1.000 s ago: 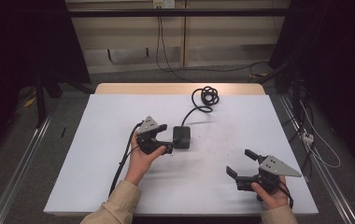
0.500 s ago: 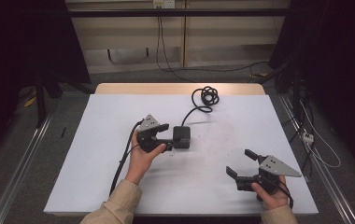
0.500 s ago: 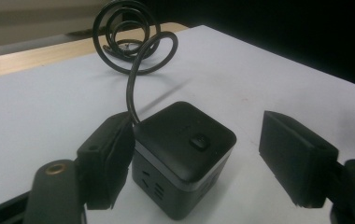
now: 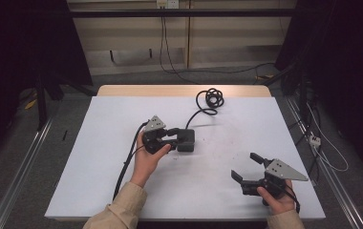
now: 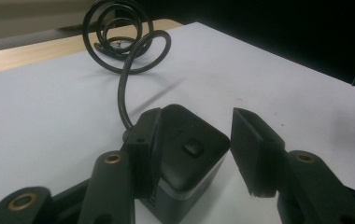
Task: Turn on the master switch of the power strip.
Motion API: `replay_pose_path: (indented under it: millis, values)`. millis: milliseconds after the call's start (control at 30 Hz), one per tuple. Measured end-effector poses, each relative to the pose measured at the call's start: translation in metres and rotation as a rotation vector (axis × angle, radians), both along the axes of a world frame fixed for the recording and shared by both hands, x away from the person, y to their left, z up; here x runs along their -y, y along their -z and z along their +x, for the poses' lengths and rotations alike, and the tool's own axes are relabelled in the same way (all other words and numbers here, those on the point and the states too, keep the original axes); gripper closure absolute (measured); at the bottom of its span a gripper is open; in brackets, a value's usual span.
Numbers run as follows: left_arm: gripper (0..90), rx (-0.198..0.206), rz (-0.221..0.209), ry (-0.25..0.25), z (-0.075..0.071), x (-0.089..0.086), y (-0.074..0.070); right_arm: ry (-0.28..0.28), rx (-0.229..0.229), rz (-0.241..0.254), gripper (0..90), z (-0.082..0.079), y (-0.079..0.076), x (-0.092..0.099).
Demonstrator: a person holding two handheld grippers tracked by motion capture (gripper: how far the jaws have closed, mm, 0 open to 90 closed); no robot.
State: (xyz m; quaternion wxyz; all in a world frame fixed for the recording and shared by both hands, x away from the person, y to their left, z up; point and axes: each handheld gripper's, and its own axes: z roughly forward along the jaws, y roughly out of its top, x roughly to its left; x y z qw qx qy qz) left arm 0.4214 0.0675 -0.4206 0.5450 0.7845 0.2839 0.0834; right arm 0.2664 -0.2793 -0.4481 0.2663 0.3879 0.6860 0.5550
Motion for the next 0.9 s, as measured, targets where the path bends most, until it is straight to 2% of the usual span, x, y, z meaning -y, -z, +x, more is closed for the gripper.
replay_pose_path:
  millis: [167,400,533,700,900]
  values:
    - [59.8,-0.004,0.005,-0.004,0.0011,-0.0005,0.0003,0.001,0.002,0.002,3.9,-0.0001,-0.0002,0.0001]
    - [72.0,-0.019,0.003,0.008,0.0027,0.0001,0.0008,0.0,0.003,0.001,3.9,-0.0001,-0.0002,-0.0003]
    - [77.5,-0.026,0.016,0.018,0.0036,0.002,0.0002,-0.001,0.003,-0.001,3.9,-0.0002,-0.0003,-0.0006]
    - [81.4,-0.031,0.018,0.035,0.004,0.0076,-0.0006,0.0,0.005,0.002,3.9,-0.0002,-0.0003,-0.0003]
    - [84.2,-0.039,0.019,0.031,0.0059,0.0089,-0.0002,0.002,0.005,0.004,3.9,-0.0005,-0.0005,0.0003]
